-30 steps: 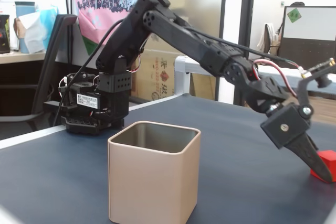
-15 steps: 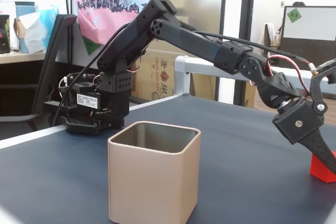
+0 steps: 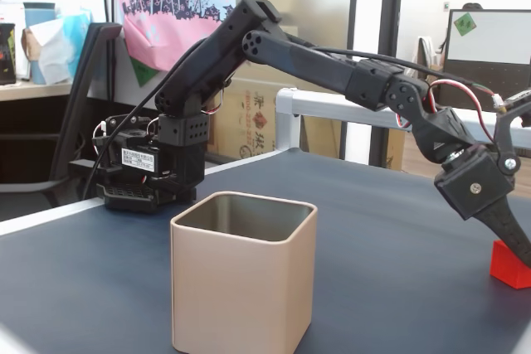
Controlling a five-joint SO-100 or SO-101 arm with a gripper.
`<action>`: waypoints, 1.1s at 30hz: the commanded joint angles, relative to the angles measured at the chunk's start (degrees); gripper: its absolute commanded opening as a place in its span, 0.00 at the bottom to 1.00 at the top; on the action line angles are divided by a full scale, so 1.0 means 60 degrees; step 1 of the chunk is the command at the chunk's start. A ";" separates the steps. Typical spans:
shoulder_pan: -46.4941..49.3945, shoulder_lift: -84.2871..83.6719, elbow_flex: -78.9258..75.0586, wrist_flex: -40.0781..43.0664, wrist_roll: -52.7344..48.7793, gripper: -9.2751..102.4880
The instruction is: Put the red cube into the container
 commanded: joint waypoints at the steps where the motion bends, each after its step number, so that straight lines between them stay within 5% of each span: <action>1: -0.0117 0.0190 -0.0527 0.0190 0.0117 0.49; 27: -0.0059 0.0645 -0.1216 0.2212 -0.0454 0.08; 33: -0.0015 0.0835 -0.1216 0.2563 -0.0352 0.08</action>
